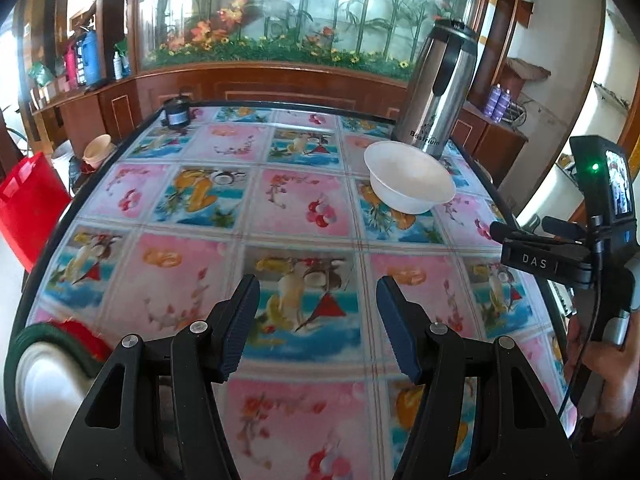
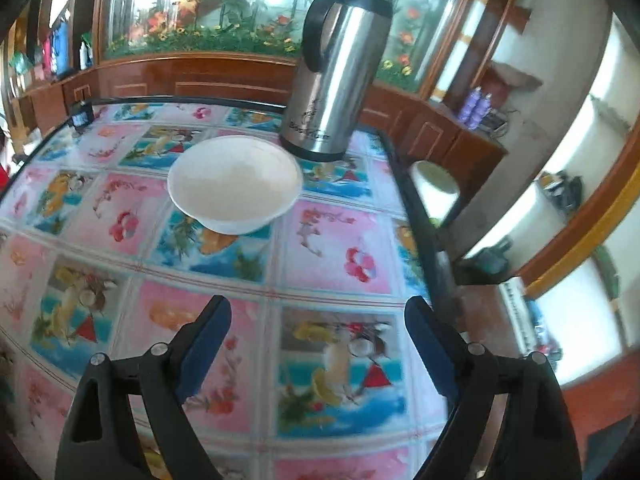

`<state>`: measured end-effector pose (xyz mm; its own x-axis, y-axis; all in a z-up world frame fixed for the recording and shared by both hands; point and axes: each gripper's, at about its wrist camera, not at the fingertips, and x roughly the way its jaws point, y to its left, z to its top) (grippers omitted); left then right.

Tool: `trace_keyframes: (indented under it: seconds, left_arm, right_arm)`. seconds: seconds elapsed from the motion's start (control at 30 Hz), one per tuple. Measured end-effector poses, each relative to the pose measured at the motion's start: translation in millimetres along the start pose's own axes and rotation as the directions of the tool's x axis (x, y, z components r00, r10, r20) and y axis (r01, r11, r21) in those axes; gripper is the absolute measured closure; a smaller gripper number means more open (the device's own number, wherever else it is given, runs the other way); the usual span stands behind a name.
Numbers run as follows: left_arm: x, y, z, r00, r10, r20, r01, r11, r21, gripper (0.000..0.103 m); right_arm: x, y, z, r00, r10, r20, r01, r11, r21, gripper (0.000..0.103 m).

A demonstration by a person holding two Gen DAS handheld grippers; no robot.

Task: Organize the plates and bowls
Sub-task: 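Open both tools and move them toward the white bowl beside the thermos, then grasp the rim of the second white bowl with both tools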

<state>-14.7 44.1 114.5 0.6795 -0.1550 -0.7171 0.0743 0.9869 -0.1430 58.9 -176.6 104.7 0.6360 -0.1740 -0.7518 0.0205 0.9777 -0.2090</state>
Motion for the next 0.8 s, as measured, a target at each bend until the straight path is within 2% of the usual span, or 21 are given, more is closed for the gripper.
trace_keyframes:
  seconds: [0.23,0.4,0.5,0.53,0.67,0.73,0.8]
  left_arm:
    - [43,-18,35,0.999,0.018,-0.045,-0.018,1.0,0.014,0.042]
    - [77,-28,65,0.998,0.021,-0.066,-0.02,1.0,0.007,0.042]
    - [101,-39,83,0.995,0.047,-0.085,-0.045,0.999,0.028,0.042]
    - [112,-42,91,0.994,0.035,-0.104,-0.032,0.999,0.027,0.042]
    - [143,-46,110,0.988,0.022,-0.155,-0.023,1.0,-0.002,0.042]
    - [159,-48,119,0.983,0.029,-0.181,-0.03,1.0,-0.003,0.042]
    - [172,-52,124,0.981,0.036,-0.192,-0.037,0.999,-0.001,0.042]
  right_arm:
    - [26,-1,21,0.989,0.138,-0.057,-0.136,0.99,0.047,0.014]
    - [42,-6,37,0.981,0.18,-0.07,-0.176,0.983,0.052,0.014]
    - [58,-8,46,0.962,0.252,-0.104,-0.246,0.967,0.069,0.015]
    - [63,-9,50,0.958,0.266,-0.112,-0.259,0.963,0.073,0.016]
    - [80,-12,63,0.963,0.242,-0.122,-0.237,0.97,0.053,0.02]
    - [91,-17,68,0.957,0.251,-0.144,-0.244,0.968,0.063,0.021]
    - [106,-24,75,0.947,0.274,-0.17,-0.261,0.961,0.094,0.029]
